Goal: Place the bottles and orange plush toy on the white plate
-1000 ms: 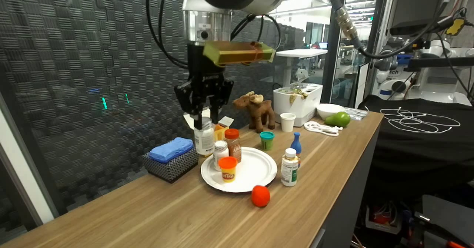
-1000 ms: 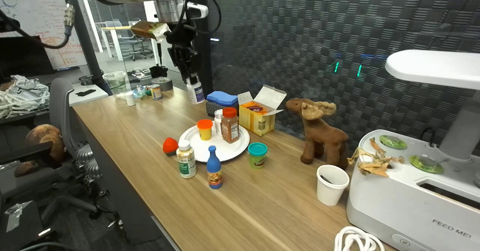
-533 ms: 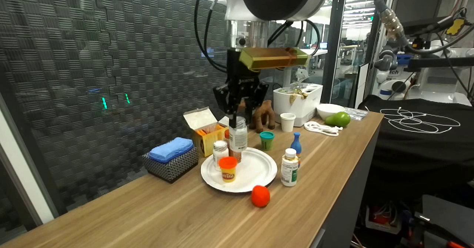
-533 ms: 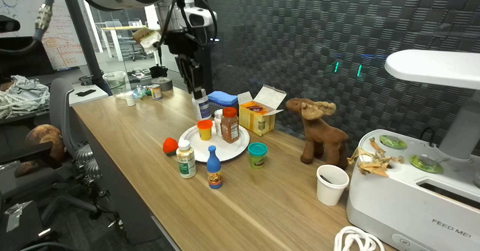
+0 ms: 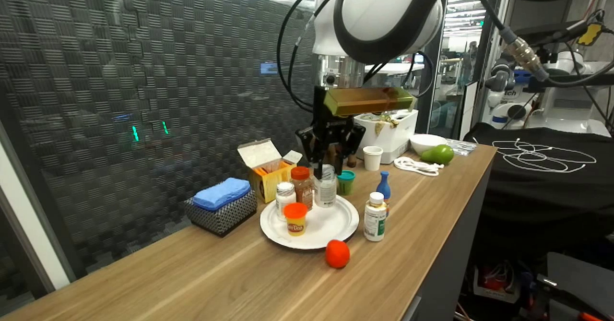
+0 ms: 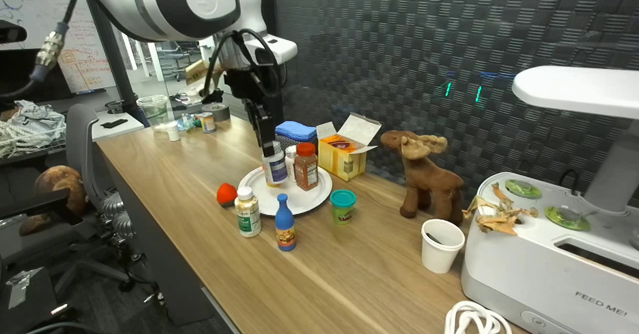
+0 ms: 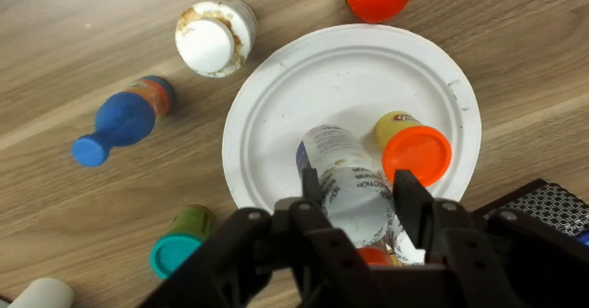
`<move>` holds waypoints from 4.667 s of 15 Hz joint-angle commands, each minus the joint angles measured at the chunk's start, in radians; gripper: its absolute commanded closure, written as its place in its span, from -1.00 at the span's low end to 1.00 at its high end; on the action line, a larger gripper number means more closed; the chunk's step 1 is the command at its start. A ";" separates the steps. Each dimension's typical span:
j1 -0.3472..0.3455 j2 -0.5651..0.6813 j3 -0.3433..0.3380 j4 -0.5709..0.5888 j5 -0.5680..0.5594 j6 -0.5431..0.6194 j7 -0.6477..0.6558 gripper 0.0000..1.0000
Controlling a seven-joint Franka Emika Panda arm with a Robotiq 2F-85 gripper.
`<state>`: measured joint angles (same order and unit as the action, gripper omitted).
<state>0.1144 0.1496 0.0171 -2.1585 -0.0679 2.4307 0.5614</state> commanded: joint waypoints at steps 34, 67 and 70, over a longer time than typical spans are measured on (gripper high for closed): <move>0.050 0.079 -0.007 0.041 0.109 0.045 0.006 -1.00; -0.061 -0.119 0.003 -0.202 0.099 -0.057 0.116 -1.00; -0.066 -0.100 -0.001 -0.198 0.094 -0.046 0.132 -1.00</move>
<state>0.0531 0.0391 0.0176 -2.3590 0.0411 2.3560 0.6612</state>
